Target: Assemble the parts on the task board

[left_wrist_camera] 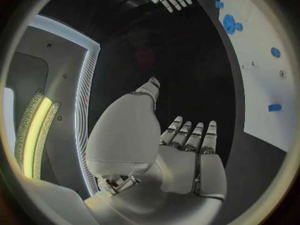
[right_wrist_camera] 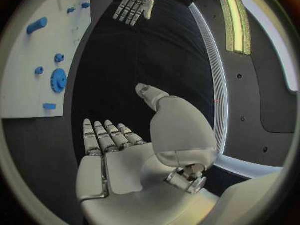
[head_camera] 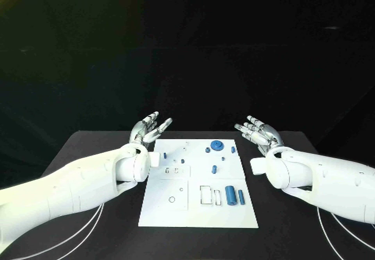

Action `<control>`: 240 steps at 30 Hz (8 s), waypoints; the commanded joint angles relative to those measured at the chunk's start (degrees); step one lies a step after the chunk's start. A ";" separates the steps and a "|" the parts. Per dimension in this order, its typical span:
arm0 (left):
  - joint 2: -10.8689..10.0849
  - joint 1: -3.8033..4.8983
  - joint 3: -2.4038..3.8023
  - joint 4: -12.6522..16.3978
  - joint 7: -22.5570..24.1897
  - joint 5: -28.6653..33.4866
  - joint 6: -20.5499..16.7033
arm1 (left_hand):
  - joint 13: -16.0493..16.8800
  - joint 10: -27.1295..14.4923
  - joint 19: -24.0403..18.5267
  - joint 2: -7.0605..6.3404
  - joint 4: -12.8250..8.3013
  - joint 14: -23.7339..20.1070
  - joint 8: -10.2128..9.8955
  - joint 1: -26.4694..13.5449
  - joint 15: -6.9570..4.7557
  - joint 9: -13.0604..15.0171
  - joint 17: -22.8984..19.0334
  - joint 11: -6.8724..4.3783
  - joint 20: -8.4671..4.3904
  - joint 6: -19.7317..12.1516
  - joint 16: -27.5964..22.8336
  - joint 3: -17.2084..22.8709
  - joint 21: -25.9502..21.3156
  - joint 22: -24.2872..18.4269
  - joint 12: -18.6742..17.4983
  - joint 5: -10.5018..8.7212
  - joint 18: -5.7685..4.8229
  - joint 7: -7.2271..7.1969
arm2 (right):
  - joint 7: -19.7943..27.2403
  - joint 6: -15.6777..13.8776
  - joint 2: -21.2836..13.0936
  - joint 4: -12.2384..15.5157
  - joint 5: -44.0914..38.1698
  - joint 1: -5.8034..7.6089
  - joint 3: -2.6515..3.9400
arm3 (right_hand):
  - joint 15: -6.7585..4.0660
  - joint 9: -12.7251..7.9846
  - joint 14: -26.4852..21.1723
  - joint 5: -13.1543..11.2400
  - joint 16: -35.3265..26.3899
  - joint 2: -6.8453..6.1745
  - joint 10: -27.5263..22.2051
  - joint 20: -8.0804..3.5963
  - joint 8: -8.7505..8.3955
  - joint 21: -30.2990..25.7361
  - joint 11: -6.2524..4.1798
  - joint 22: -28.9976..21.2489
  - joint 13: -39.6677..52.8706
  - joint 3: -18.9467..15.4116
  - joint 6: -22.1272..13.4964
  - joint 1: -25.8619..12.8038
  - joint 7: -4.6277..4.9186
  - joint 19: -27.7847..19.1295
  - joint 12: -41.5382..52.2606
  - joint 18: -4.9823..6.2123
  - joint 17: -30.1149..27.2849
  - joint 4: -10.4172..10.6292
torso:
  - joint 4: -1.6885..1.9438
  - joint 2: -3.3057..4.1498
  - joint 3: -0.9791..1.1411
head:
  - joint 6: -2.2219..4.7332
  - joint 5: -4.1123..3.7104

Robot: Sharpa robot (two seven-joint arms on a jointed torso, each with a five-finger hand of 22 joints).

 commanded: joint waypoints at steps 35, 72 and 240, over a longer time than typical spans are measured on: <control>-5.00 0.61 0.19 4.21 -3.91 -8.22 14.48 | 6.54 50.18 45.18 0.69 -0.24 42.74 18.17 5.49 -5.21 11.22 15.73 0.29 -3.19 32.91 13.20 6.41 24.60 10.56 16.91 -0.10 6.86 4.06 | -5.15 11.23 1.05 -8.15 -35.07 6.56 -2.07 | -7.37 8.65 50.29 -3.65 14.00 -3.39 48.77 -2.84 13.11 18.14 -4.90 7.58 2.20 4.53 41.11 10.96 6.01 38.42 5.08 6.03 7.98 -6.84 | -0.09 0.17 -0.08 | 0.01 -0.12; -17.76 5.48 1.11 24.16 -8.88 -9.98 24.28 | 10.70 50.20 46.97 -2.97 -0.14 58.64 20.73 1.90 -10.16 17.86 51.43 -1.83 -8.46 30.64 42.93 12.03 54.26 27.92 17.62 -0.21 6.65 2.56 | -25.30 11.15 7.34 -6.88 -76.88 12.31 -2.41 | -13.50 13.79 74.39 -3.35 55.23 -8.49 50.83 -10.10 10.75 53.73 -8.84 35.70 5.68 2.64 45.92 9.68 2.08 53.68 2.99 4.91 52.72 -5.70 | 1.27 6.58 -0.57 | 2.33 -1.05; -18.29 6.70 1.87 23.72 -8.92 -10.21 25.40 | 10.60 48.80 45.93 -2.65 -0.15 56.00 19.86 1.95 -9.48 17.87 51.41 -1.14 -7.39 29.57 43.46 12.61 54.02 27.71 16.76 -0.26 7.02 3.24 | -33.57 4.78 16.38 -12.39 -81.54 9.82 -3.26 | -15.68 25.31 75.99 -11.29 70.81 -3.73 51.98 -11.21 14.98 65.54 -11.69 56.00 7.22 9.67 50.53 8.15 -0.82 61.74 19.37 2.26 64.62 -1.52 | 2.08 10.46 -1.20 | 1.15 -0.68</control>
